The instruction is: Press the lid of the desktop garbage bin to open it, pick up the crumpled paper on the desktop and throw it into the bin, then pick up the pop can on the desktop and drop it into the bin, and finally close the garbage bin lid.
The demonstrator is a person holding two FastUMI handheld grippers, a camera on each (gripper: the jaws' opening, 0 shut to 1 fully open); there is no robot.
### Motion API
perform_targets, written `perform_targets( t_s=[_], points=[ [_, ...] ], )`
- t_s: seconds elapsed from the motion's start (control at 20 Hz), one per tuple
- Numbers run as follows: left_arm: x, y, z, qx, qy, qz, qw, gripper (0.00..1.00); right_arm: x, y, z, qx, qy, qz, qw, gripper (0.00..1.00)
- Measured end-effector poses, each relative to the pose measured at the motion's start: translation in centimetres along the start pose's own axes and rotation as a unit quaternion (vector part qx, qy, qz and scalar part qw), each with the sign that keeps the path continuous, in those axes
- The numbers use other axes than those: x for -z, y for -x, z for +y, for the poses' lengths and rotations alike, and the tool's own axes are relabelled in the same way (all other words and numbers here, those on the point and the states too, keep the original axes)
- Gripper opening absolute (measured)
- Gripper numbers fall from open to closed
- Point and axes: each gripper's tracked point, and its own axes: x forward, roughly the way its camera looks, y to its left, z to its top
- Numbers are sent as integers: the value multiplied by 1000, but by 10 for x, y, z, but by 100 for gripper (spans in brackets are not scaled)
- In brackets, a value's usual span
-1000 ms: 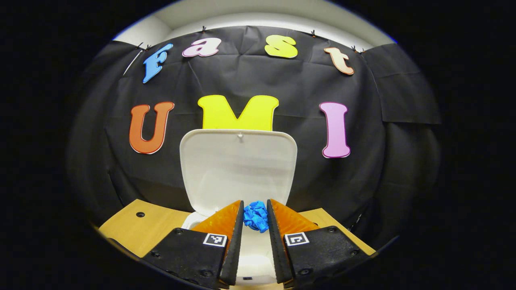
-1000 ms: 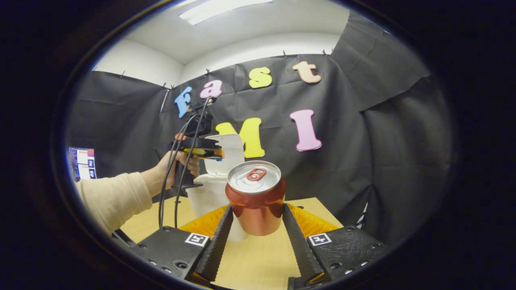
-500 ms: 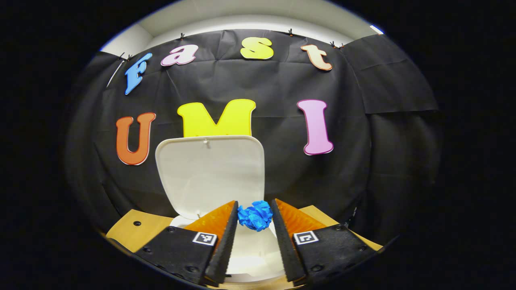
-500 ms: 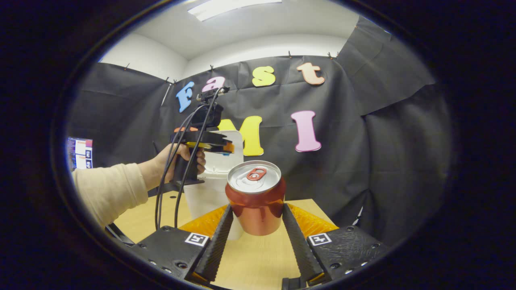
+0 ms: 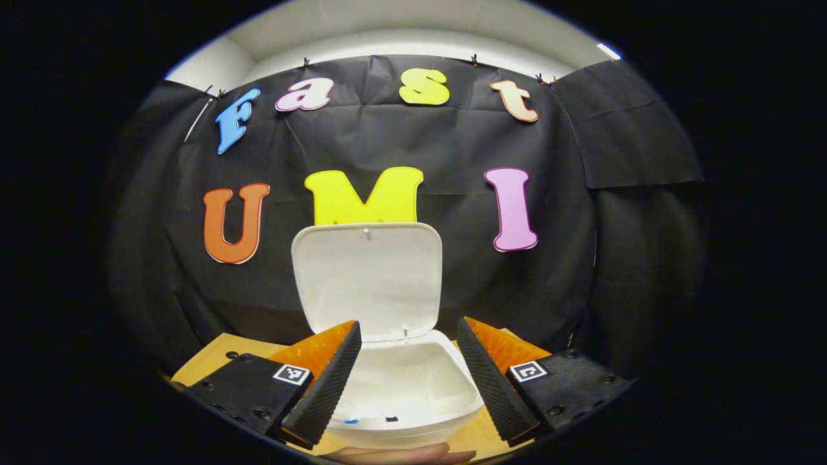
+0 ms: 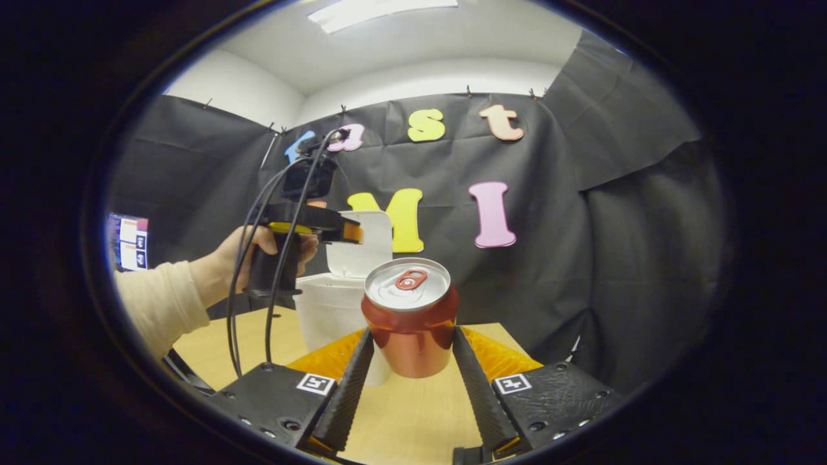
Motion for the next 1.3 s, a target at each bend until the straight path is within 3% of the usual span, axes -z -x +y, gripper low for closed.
perform_targets(
  t_s=[0.45,0.5,0.55,0.75,1.1,1.2,1.3],
  points=[
    [32,99,33,-1,7,-37,999,96,3,-5,1,12,18,-1,1000,74],
    [37,108,37,-5,9,-41,999,92,3,-4,3,10,18,1,1000,74],
    [45,116,40,-9,9,-39,999,96,4,-4,7,7,17,2,1000,74],
    [72,149,53,-23,27,-44,998,96,1,1,10,18,28,5,999,74],
    [111,172,90,-77,34,-61,995,98,2,19,34,22,64,14,998,74],
    [116,177,97,-78,41,-67,994,97,1,22,39,31,73,9,997,74],
    [125,178,103,-76,46,-58,994,97,-7,24,57,15,59,3,998,75]
  ],
)
